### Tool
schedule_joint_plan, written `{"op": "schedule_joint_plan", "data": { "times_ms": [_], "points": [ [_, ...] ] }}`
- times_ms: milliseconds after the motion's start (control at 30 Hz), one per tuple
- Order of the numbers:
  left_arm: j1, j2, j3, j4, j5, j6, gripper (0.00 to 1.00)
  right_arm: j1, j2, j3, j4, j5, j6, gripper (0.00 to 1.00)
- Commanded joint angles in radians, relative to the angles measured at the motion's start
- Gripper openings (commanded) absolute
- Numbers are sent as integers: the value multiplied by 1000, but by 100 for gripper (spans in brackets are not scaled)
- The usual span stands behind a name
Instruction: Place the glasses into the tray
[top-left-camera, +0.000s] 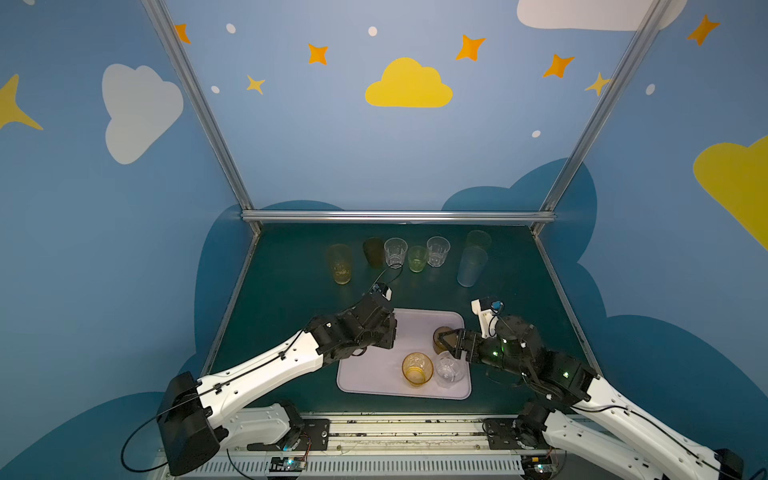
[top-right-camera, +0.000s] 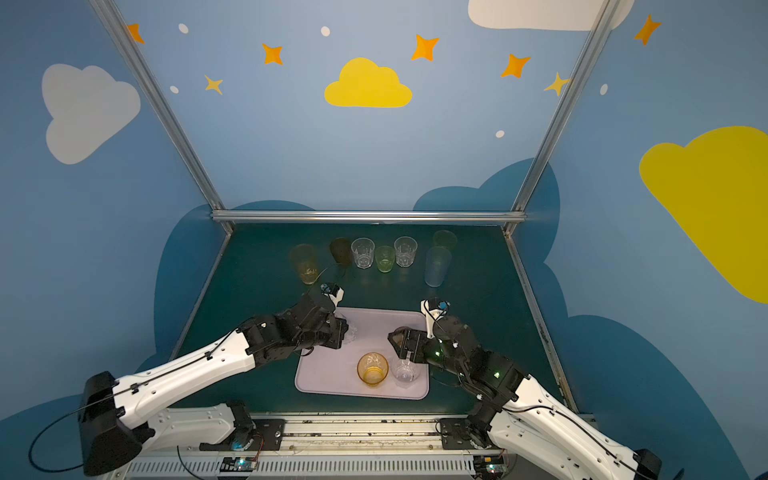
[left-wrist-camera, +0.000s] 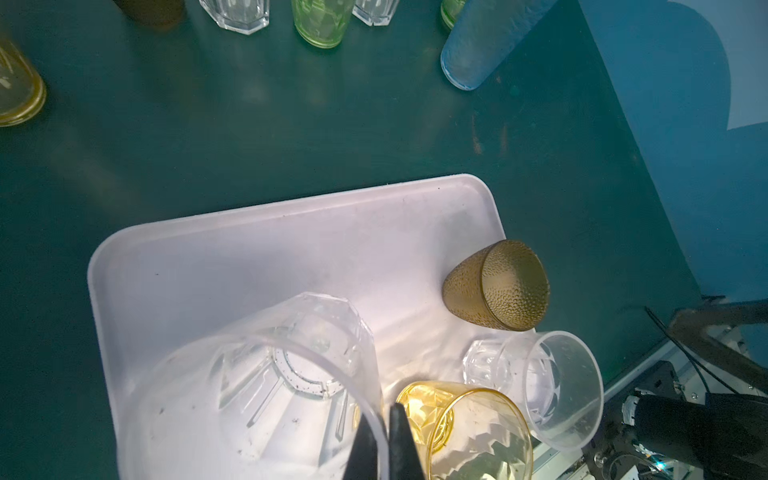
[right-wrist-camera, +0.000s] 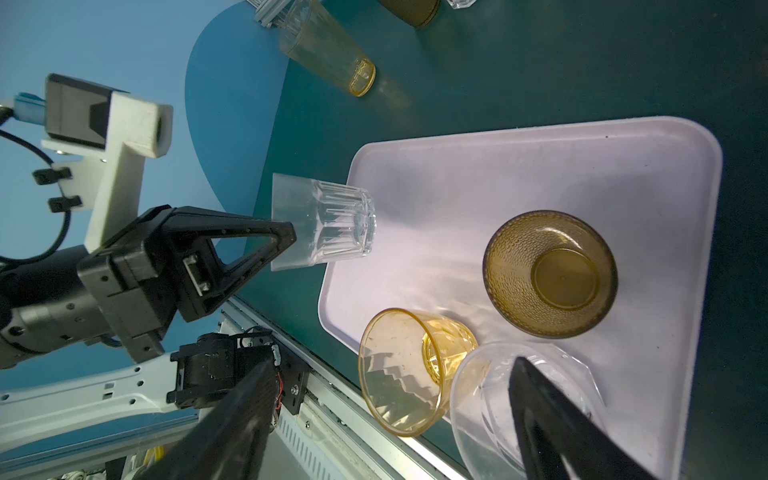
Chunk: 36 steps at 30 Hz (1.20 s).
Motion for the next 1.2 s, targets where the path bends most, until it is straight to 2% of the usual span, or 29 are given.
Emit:
{"op": "schedule_joint_plan", "data": {
  "times_ms": [0,700,1167],
  "points": [
    [-15,14,1,32,-24,-8,4,-6,-6,2,-11,-11,-1,87],
    [-36,172,72,63,49,9,4,-31,-34,-58,-13,-4,11,87],
    [-35,287,148,50,91,38,4,-36,-115,-100,-42,17,50,87]
  ]
}}
